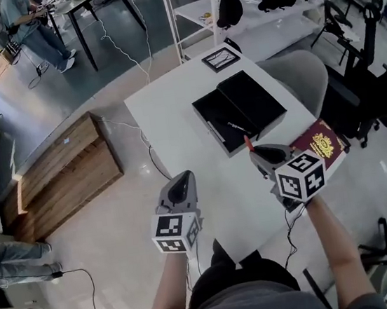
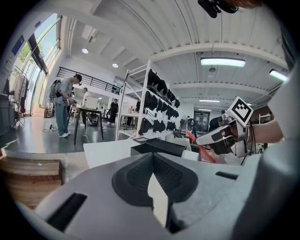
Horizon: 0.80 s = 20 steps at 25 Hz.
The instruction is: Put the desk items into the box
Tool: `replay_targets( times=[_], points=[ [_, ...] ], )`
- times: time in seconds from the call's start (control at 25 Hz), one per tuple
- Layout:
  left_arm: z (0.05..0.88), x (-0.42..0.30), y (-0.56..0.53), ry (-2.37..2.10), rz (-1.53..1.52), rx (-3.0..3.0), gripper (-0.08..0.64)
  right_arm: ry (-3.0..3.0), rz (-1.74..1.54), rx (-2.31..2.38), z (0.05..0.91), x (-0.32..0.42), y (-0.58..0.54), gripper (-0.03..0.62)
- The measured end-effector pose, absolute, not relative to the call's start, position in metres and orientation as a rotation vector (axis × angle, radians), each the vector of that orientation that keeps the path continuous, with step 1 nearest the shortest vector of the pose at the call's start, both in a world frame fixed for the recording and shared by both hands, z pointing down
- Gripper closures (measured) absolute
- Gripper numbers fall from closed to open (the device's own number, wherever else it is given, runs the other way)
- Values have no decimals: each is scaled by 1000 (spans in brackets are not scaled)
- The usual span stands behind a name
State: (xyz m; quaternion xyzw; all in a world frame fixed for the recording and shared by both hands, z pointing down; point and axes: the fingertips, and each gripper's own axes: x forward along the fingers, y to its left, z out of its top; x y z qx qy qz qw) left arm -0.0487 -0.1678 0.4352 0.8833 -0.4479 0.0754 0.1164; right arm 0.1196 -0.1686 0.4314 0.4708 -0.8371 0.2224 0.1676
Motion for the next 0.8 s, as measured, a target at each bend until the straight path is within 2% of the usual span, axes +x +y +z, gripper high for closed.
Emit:
replay_targets(
  times=[0.8],
  points=[
    [431,-55,-215,-1213,227,2680,554,-2349,705,1590,412,108,-256,537]
  ],
)
